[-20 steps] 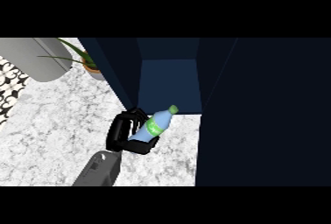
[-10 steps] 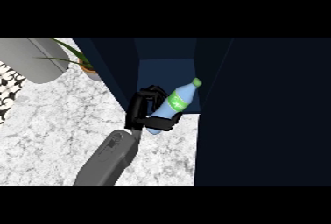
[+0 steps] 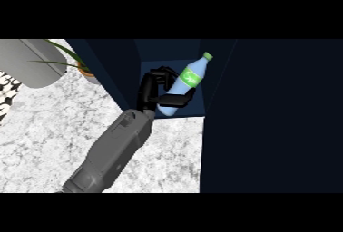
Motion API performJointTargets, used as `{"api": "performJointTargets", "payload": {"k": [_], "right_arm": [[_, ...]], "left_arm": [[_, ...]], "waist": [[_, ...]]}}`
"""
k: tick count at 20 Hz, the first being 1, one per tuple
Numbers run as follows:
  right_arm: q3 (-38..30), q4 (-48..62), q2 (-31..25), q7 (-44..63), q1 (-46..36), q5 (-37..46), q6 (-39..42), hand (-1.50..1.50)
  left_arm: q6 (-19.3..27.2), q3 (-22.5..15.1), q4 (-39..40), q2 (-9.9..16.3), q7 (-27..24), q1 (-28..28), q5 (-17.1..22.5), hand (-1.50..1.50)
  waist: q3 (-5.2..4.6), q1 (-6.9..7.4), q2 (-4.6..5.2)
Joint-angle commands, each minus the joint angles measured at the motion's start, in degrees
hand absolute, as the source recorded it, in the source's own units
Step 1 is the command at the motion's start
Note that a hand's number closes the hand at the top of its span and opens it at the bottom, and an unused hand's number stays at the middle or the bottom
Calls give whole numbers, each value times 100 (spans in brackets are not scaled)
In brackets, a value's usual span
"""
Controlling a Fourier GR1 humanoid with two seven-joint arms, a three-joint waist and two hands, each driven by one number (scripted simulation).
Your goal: Pick up the bottled water, place it into the cabinet and close the cabinet
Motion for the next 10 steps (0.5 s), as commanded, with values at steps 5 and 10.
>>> {"api": "performJointTargets", "payload": {"k": [5,10], "right_arm": [[-246,-402,-92,-38,172,-510,216,-150],[-261,-387,-52,-18,147,-476,231,-150]], "left_arm": [[870,314,1383,-1,-161,-826,-17,150],[1829,10,2199,128,-30,-1468,-723,150]], "waist": [[3,-71,43],[7,-78,79]]}}
